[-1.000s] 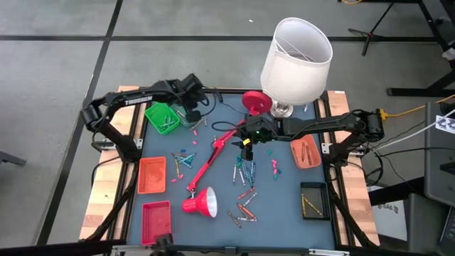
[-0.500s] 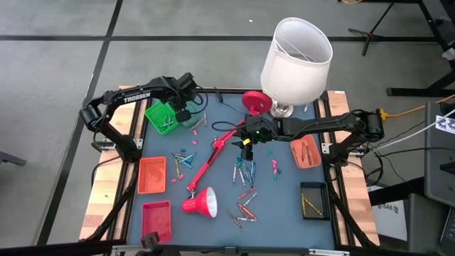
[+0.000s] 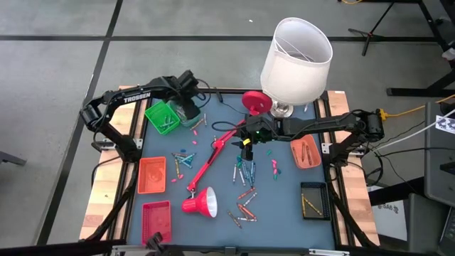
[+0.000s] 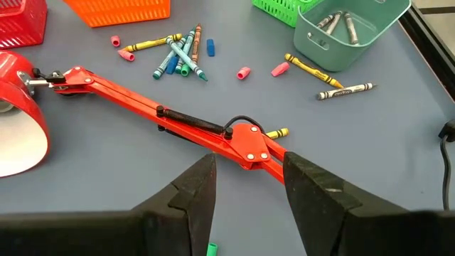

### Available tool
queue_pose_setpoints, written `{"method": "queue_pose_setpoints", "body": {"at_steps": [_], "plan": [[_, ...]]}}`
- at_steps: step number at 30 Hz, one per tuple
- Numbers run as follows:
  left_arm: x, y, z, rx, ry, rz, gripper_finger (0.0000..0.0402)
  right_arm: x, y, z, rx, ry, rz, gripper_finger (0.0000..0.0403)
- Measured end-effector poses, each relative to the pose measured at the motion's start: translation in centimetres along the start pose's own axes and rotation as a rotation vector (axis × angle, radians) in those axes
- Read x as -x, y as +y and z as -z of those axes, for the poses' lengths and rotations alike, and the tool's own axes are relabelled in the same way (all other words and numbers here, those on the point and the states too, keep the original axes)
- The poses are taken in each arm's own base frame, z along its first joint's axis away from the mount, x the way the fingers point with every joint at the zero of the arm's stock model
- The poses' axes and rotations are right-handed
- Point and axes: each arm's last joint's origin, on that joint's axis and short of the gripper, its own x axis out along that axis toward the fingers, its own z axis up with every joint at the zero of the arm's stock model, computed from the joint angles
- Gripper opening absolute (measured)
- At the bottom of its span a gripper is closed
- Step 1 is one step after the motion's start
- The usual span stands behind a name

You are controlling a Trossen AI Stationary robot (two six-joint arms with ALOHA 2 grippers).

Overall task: Sort crayons
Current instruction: Put the gray crayon into the blue bin

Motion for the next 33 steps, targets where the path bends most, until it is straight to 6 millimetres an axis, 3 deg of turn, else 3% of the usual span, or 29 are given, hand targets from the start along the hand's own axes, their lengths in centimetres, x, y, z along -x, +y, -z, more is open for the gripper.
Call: {"method": "queue_pose_setpoints", "body": {"at_steps": [7,20,25,29,33], "plan": [[0.2,-0.7,-1.6,0.169,-0.161,0.071,0.0095,0.0,0.0,0.0,0.0,-0.001,0.0,0.0163],[0.8,-1.4,-3.2,0.162,-0.326,0.167,0.0093,0.0,0.0,0.0,0.0,-0.003,0.0,0.0163],[1.4,-1.4,-5.6,0.152,-0.367,0.209,0.0094,0.0,0.0,0.0,0.0,-0.004,0.0,0.0163],[0.8,-1.5,-7.9,0.144,-0.322,0.211,0.0094,0.0,0.0,-0.1,0.0,-0.006,0.001,0.0163],[-1.6,-1.1,-9.1,0.151,-0.147,0.186,0.0094,0.0,0.0,-0.1,0.0,-0.007,0.001,0.0163]]}}
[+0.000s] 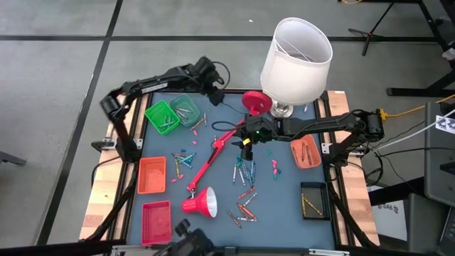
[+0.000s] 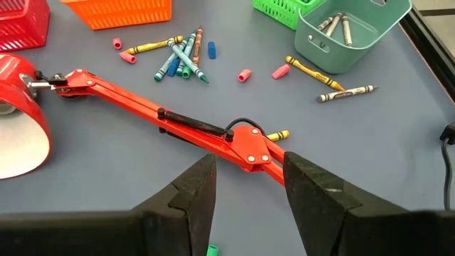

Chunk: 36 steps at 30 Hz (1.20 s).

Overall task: Sort crayons
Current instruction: Put the gray crayon into the blue bin

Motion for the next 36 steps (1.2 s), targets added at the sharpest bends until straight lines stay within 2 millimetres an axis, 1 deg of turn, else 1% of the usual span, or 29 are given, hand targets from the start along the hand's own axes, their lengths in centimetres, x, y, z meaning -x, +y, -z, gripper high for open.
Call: {"method": "queue_pose_setpoints", "body": {"at_steps": [4,7,10,13,20,27,36], "plan": [[-2.6,1.3,0.2,0.031,0.217,-0.073,0.0094,0.0,0.0,0.0,0.001,0.0,0.0,0.0163],[-4.3,2.2,0.8,0.053,0.341,-0.105,0.0094,0.0,0.0,0.0,0.018,-0.004,0.0,0.0163],[-5.6,2.7,1.4,0.073,0.404,-0.09,0.0094,0.0,0.0,0.0,0.029,-0.004,0.002,0.0163],[-6.5,2.8,1.8,0.113,0.438,-0.075,0.0094,0.0,0.0,0.0,0.029,-0.004,0.002,0.0163],[-7.6,2.5,2.5,0.165,0.487,-0.092,0.0094,0.0,0.0,0.0,0.029,-0.003,0.003,0.0163],[-7.7,1.6,2.6,0.205,0.49,-0.102,0.0094,0.0,0.0,0.0,0.029,-0.003,0.003,0.0163],[-7.7,0.8,2.8,0.203,0.486,-0.131,0.0094,0.0,0.0,0.0,0.029,-0.003,0.003,0.0163]]}}
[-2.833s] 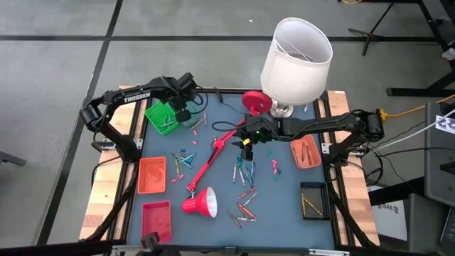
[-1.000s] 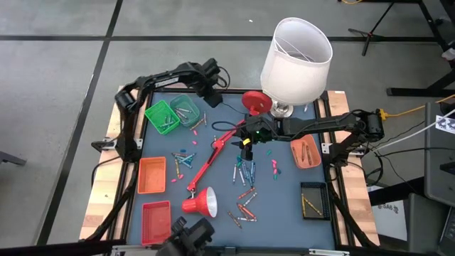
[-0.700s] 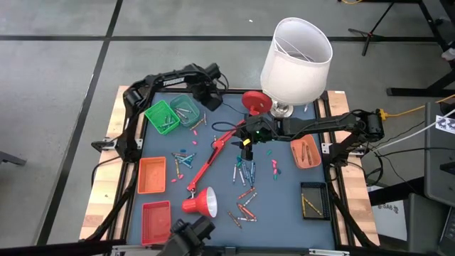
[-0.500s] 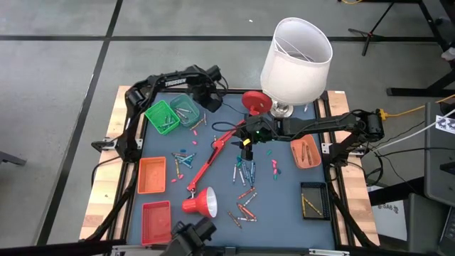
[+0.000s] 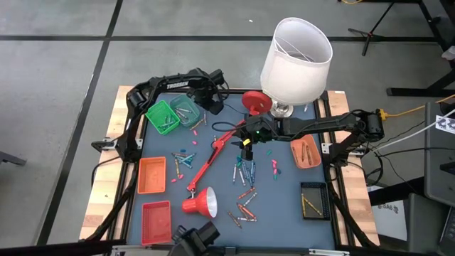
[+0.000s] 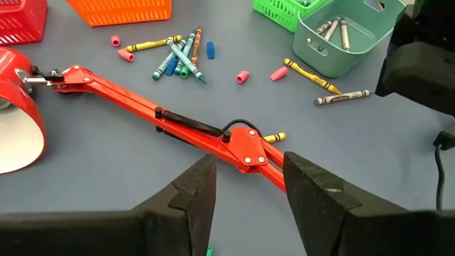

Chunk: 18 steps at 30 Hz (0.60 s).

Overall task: Sort crayons
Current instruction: Put the gray crayon into the blue bin

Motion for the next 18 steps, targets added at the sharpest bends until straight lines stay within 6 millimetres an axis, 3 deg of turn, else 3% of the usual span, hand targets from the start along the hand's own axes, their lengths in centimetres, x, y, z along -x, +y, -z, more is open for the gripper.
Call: {"method": "queue_pose_setpoints", "body": {"at_steps": [18], "plan": [[-1.7,-1.0,0.4,-0.03,0.043,-0.052,0.0094,0.0,0.0,0.0,0.001,0.005,0.003,0.0163]]}}
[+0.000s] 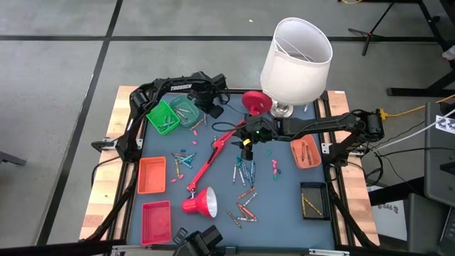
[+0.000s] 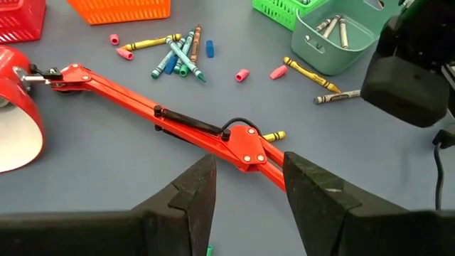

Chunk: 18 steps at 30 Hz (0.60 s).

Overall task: Sort crayons
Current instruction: Put the gray crayon into the blue bin

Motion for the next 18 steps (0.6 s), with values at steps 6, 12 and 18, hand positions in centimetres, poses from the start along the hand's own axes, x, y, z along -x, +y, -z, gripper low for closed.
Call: {"method": "queue_pose_setpoints", "body": {"at_steps": [6,12,18], "plan": [[-0.42,-0.18,0.06,-0.003,0.02,0.012,0.0094,0.0,-0.01,0.01,0.0,0.001,0.0,0.0163],[-0.58,-0.27,0.02,-0.005,0.02,0.013,0.0094,0.0,-0.01,0.03,0.0,0.003,0.0,0.0163],[-0.6,-0.24,0.05,-0.004,0.021,0.004,0.0094,0.0,0.0,0.03,0.0,0.003,-0.005,0.0163]]}}
